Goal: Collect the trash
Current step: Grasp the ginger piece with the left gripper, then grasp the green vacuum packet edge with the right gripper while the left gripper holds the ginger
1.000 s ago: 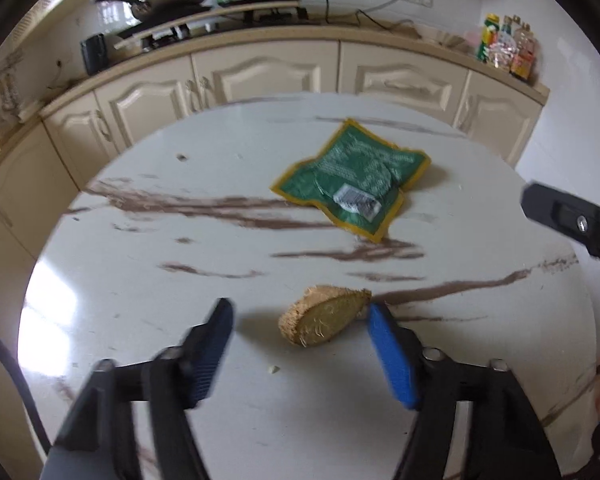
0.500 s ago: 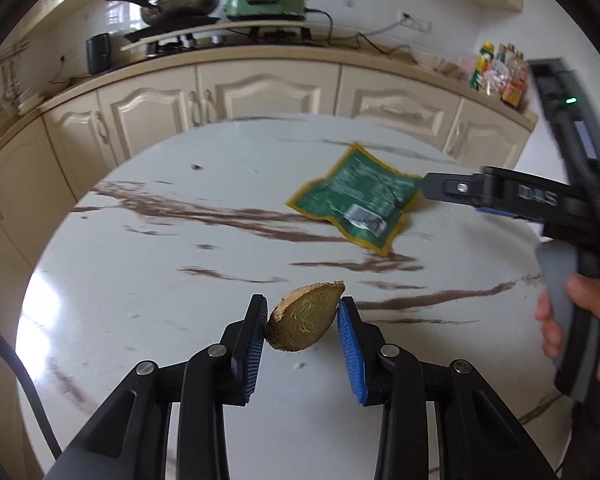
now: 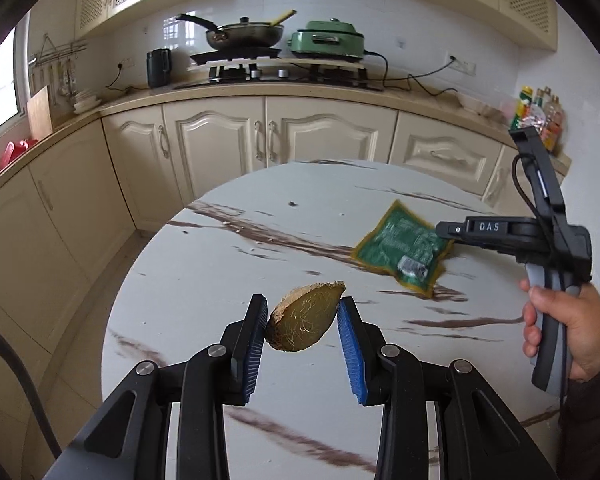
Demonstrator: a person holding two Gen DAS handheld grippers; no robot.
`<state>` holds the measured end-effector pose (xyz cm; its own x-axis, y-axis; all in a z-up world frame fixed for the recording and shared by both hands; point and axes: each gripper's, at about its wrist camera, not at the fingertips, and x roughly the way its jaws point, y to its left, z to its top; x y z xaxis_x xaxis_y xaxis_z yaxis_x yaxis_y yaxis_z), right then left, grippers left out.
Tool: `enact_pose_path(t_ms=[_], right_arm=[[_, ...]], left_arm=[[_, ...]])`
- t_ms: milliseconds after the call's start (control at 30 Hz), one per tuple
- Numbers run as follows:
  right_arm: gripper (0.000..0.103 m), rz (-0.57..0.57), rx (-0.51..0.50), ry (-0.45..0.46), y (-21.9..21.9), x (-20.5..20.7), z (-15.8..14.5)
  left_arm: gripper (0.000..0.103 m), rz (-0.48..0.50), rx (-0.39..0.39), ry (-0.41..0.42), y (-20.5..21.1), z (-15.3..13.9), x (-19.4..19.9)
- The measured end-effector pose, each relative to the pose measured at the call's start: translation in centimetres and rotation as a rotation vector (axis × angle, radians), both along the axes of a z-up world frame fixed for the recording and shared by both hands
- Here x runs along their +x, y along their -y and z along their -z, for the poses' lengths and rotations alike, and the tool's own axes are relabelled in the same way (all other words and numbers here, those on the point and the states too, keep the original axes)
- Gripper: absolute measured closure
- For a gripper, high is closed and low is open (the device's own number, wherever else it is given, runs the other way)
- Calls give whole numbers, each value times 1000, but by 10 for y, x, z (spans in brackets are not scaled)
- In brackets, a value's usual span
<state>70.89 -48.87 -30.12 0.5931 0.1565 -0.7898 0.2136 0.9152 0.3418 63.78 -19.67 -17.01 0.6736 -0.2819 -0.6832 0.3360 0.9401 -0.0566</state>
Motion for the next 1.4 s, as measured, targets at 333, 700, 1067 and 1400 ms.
enact_pose_path(t_ms=[333, 700, 1067, 1400], right_arm=[[88, 16, 100, 30, -6, -15, 0], [63, 96, 220, 25, -24, -25, 7], [95, 70, 255, 55, -35, -5, 18], [101, -41, 192, 160, -69, -12, -14]], left_arm=[[70, -28, -14, -10, -16, -3, -18], [70, -22, -31, 8, -37, -15, -33], [70, -45, -29, 1, -61, -20, -38], [70, -67, -44, -16, -76, -21, -35]])
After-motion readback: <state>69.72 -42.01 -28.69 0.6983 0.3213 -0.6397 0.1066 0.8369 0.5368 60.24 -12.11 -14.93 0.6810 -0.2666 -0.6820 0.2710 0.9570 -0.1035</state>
